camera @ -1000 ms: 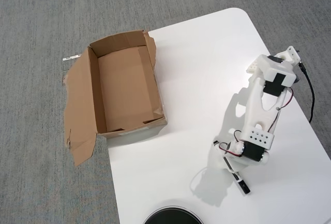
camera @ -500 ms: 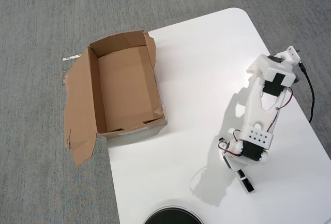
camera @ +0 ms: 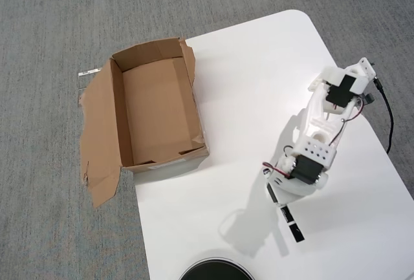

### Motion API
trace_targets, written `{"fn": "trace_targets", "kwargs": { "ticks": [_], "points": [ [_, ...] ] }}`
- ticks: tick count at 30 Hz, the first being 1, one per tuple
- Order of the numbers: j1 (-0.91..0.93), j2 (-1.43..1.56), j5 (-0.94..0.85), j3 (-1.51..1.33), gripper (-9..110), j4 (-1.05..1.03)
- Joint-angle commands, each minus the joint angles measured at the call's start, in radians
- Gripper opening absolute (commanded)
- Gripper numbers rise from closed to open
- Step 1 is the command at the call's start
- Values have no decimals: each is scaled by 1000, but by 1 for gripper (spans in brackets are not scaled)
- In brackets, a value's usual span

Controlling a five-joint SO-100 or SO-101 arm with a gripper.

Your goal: Grasp a pen and put it in the box.

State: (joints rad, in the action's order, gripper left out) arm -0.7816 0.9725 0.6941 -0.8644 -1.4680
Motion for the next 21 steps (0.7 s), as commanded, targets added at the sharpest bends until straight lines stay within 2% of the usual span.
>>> {"fn": "trace_targets", "kwargs": {
  "ticks": [1, 7, 15, 21],
  "points": [
    [58, 132, 4, 19, 1, 8],
    [176, 178, 4, 50, 1, 9],
    [357, 155, 4, 343, 1, 9],
    [507, 153, 4, 447, 1, 14]
  ]
}}
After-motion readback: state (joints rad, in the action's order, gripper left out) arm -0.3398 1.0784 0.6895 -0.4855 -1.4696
